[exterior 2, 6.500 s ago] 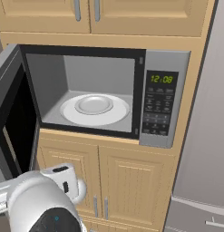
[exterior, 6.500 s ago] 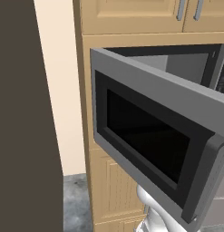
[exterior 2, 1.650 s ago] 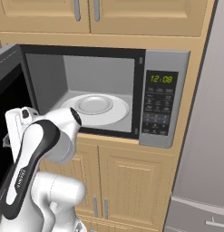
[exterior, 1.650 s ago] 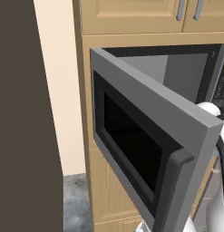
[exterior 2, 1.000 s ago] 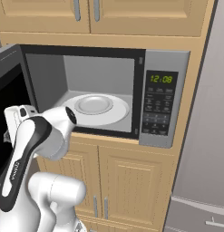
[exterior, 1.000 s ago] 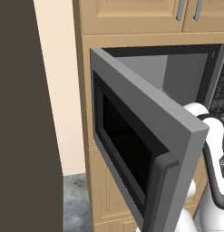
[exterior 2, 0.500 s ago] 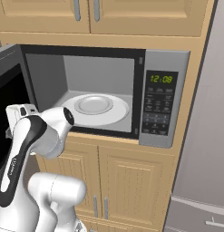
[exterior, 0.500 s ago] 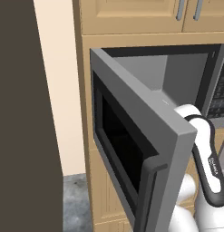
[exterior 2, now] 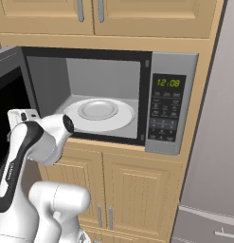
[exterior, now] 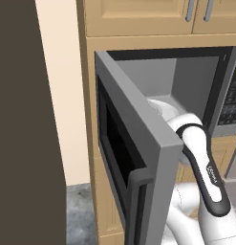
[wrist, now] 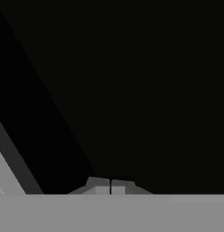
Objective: Pick the chicken drumstick from the counter and place it in the microwave. Then turn on the microwave.
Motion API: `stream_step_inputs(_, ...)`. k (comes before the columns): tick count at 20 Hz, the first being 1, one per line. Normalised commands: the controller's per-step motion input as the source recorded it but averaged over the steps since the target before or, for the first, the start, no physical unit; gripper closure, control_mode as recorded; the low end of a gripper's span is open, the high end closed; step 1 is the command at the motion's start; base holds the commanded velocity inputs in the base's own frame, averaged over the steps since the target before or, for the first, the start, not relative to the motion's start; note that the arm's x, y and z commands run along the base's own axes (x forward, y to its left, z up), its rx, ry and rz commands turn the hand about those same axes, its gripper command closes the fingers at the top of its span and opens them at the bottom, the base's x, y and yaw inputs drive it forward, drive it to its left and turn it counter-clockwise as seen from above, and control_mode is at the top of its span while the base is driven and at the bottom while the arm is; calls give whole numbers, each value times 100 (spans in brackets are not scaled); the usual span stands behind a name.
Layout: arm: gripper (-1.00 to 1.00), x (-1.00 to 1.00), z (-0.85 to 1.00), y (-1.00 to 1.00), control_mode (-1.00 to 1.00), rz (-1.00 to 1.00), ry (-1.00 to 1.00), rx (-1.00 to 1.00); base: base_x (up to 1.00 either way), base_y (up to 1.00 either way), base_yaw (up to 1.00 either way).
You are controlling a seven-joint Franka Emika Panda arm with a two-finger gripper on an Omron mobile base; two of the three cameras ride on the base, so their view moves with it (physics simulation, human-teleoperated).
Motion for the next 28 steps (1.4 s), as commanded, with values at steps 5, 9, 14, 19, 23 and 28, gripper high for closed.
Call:
stream_step_inputs(5, 100, 5, -44, 17, -100, -16, -6, 9, 0, 0, 0)
stream_step_inputs(9, 100, 3, -34, 2, -100, -14, -1, 1, 0, 0, 0)
stream_step_inputs(14, 100, 0, -20, -33, -100, -14, 0, 0, 0, 0, 0)
stream_step_inputs(19, 100, 3, -6, -62, -100, -17, 0, 2, 0, 0, 0)
stream_step_inputs(23, 100, 4, -6, -64, -100, -17, 4, 9, 0, 0, 0)
stream_step_inputs(28, 100, 16, -7, -51, -100, -11, 8, 10, 0, 0, 0)
